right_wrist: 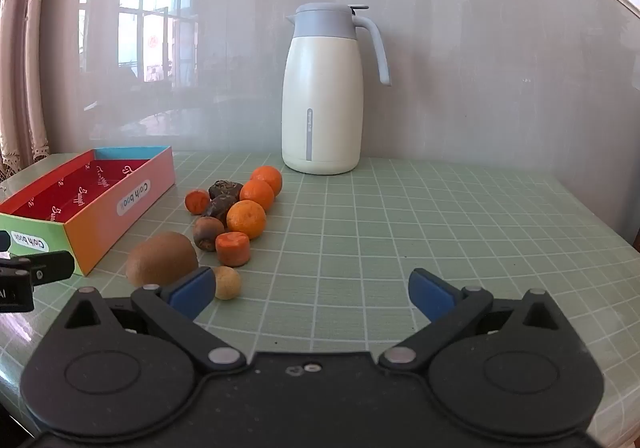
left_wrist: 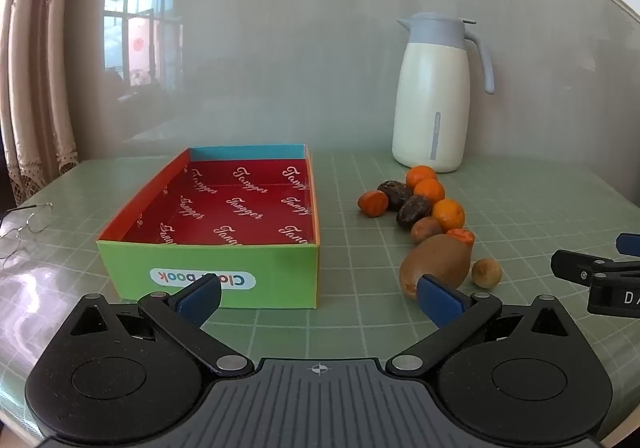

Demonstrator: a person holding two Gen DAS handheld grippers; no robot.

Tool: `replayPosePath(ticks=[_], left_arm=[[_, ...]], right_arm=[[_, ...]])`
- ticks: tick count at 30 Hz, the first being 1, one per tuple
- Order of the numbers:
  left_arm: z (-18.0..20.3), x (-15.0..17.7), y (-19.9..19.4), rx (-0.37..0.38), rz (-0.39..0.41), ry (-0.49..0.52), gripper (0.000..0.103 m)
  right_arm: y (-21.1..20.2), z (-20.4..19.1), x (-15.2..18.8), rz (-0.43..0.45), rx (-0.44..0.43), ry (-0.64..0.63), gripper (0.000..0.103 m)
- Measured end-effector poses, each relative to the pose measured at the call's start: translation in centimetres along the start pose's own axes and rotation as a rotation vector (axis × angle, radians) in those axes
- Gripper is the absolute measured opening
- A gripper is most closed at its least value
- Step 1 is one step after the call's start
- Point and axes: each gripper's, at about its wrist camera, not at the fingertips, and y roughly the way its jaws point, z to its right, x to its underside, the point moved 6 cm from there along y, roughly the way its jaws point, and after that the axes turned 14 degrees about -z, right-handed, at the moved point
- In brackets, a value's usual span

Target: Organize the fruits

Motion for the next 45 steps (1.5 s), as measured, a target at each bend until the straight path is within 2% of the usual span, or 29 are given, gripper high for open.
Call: replayPosePath(ticks=[45], left_arm=[[0.06, 0.07, -0.06, -0.008, 0.003, 0.003, 0.103]], right_arm=[[0.19, -0.19, 0.08, -0.008, 0.001, -0.006, 0.103]])
